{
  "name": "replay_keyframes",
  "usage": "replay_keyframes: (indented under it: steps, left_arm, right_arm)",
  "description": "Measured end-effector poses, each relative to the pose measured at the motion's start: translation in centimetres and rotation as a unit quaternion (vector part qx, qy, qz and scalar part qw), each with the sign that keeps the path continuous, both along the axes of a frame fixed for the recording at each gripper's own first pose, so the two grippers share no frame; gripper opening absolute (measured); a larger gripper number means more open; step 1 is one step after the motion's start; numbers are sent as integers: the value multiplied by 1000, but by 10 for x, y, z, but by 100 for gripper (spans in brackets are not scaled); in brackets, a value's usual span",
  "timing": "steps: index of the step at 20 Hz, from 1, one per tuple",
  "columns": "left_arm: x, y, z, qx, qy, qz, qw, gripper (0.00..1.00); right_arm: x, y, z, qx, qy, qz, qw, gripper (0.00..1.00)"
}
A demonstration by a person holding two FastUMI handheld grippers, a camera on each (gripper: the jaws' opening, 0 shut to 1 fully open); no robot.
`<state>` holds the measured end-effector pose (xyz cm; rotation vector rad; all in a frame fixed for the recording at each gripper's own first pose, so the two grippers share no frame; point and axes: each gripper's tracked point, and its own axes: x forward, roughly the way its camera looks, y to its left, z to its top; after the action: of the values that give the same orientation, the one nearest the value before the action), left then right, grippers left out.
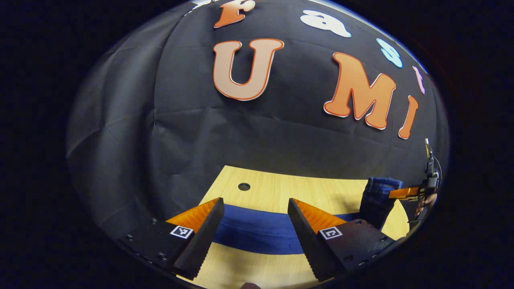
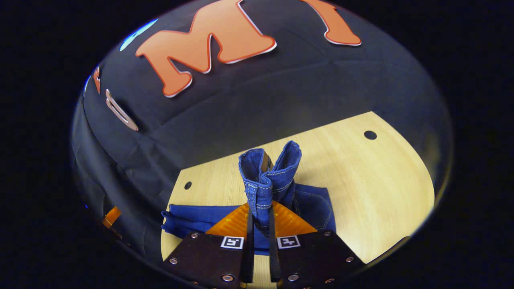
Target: Grasp the waist and the cuffs of the jeans and fold them to make the two legs overlap; first hold the waist and fold one-third of the jeans toward the cuffs, then hold the cuffs and fold the remaining one-third in the same direction to finish folding.
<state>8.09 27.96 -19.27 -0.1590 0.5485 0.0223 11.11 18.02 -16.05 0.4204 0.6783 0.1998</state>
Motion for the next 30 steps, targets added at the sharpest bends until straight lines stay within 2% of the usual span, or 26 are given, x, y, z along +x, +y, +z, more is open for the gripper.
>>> replay_keyframes:
  steps: [2, 3, 4, 5, 6, 7, 9, 10, 11, 12, 15, 20, 22, 25, 28, 30]
  left_arm:
    - [-3, 7, -8, -6, 11, 7, 1000, 98]
    - [-3, 10, -10, -10, 15, 12, 1000, 98]
    - [-4, 14, -14, -13, 20, 16, 1000, 98]
    - [-3, 19, -17, -15, 23, 21, 999, 98]
    - [-4, 23, -20, -19, 27, 24, 999, 98]
    - [-5, 27, -23, -22, 31, 27, 999, 98]
    - [-6, 34, -32, -31, 39, 34, 998, 98]
    - [-7, 40, -37, -36, 44, 38, 998, 98]
    - [-7, 43, -43, -43, 52, 41, 997, 98]
    - [-5, 48, -50, -51, 60, 47, 996, 98]
    - [-9, 55, -80, -94, 100, 61, 989, 98]
    - [-16, 68, -140, -189, 176, 103, 960, 98]
    - [-18, 72, -162, -228, 206, 123, 944, 100]
    - [-14, 82, -200, -278, 236, 156, 918, 98]
    - [-18, 97, -233, -307, 262, 184, 896, 98]
    - [-16, 105, -250, -318, 273, 195, 887, 98]
  right_arm:
    - [-1, 22, -5, 6, 8, 17, 1000, 16]
    - [-1, 35, -2, 28, 7, 25, 999, 22]
    - [-3, 51, 4, 52, 7, 33, 998, 20]
    - [-1, 59, 9, 61, 4, 35, 998, 34]
    - [-1, 60, 10, 53, -1, 35, 998, 41]
    - [1, 58, 11, 38, -10, 35, 999, 43]
    - [2, 55, 18, 19, -28, 37, 999, 56]
    - [2, 53, 23, 17, -36, 33, 999, 69]
    - [2, 49, 29, 14, -42, 26, 999, 74]
    - [4, 41, 32, 6, -51, 17, 999, 83]
    - [6, 22, 46, -19, -79, -7, 997, 94]
    - [-3, -12, 68, -48, -112, -45, 991, 97]
    - [-8, -20, 75, -62, -127, -55, 988, 97]
    - [-11, -29, 80, -79, -132, -69, 986, 97]
    - [-15, -32, 81, -93, -132, -71, 984, 98]
    - [-15, -31, 81, -99, -128, -75, 984, 97]
